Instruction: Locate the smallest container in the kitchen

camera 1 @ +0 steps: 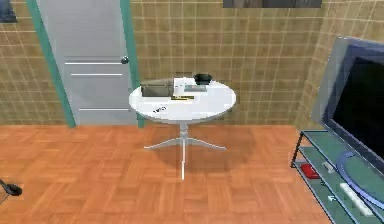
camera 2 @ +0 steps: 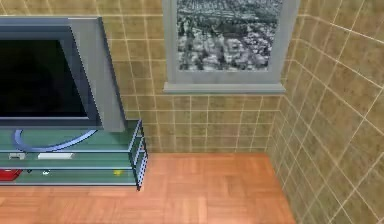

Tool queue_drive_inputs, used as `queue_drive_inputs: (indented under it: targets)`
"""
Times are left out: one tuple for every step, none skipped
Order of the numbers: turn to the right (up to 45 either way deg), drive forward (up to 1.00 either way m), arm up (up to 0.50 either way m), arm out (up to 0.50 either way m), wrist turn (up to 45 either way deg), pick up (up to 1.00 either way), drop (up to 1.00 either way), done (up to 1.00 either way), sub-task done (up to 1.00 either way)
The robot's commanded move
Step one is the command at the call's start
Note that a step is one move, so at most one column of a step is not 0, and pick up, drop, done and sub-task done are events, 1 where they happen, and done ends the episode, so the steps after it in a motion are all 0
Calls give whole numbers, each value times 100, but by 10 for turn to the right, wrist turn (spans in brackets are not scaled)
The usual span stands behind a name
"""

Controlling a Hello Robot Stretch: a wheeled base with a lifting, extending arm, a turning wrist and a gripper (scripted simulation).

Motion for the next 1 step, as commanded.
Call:
queue_drive_inputs:
  targets:
    - [-450,0,0,0,0,0,0,0,0]
